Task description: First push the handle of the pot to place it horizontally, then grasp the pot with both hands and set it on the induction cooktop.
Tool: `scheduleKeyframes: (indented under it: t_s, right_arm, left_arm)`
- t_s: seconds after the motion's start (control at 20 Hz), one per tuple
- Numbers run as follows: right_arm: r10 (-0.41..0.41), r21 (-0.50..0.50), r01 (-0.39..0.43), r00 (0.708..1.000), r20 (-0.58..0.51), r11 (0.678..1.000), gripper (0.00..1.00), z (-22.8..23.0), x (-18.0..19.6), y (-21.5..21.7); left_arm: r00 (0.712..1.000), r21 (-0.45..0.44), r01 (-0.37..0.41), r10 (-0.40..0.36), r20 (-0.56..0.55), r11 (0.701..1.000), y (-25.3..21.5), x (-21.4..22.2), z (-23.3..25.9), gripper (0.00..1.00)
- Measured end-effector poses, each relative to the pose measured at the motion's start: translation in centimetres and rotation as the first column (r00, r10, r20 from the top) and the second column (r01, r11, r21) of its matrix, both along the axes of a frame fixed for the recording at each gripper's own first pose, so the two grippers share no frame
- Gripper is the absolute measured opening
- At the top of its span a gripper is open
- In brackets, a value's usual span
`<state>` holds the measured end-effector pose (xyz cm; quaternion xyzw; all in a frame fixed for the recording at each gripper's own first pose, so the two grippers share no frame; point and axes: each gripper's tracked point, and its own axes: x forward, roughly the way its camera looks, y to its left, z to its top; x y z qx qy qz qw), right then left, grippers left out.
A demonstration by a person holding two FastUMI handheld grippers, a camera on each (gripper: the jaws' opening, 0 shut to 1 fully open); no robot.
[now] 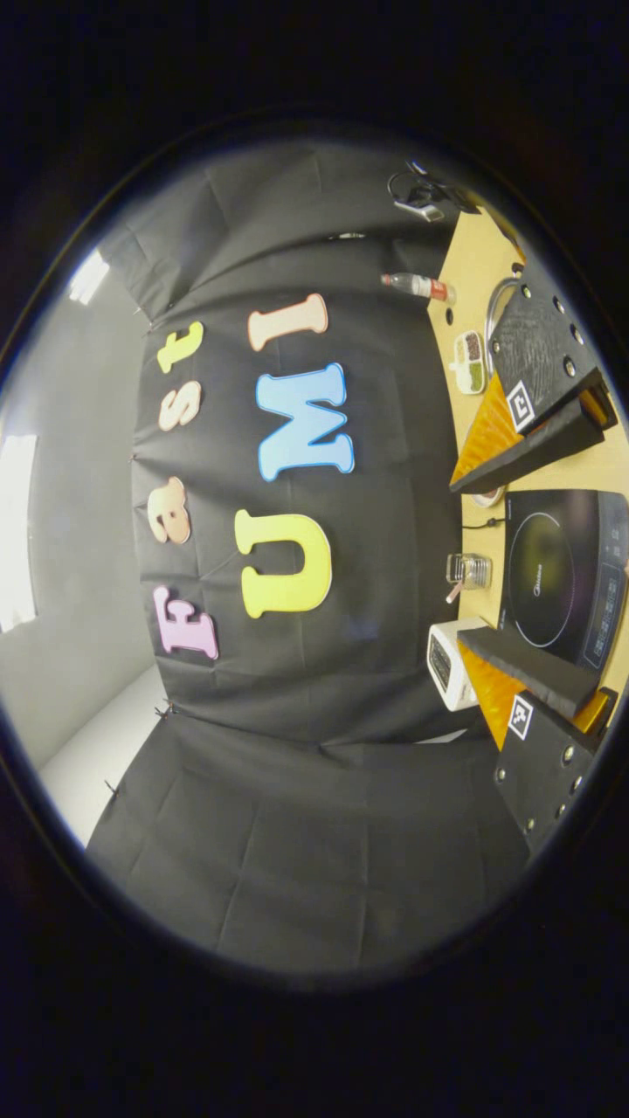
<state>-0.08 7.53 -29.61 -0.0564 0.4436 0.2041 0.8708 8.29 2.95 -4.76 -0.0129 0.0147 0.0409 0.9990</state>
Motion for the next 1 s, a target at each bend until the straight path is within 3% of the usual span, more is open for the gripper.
scheduleKeyframes:
  t_s: [0.1,1.0]
  right_arm:
    - [-0.011,-0.006,0.011,1.000,0.002,1.000,0.01,-0.1,0.6,-1.0]
    - [-0.069,-0.013,0.069,0.997,0.026,0.998,0.02,-1.4,6.9,-7.3]
  left_arm:
    - [1.000,-0.003,0.002,-0.002,-0.005,1.000,-0.9,0.4,-0.1,0.93]
    - [0.998,0.008,0.004,-0.004,-0.057,1.000,-7.2,3.0,-2.0,0.89]
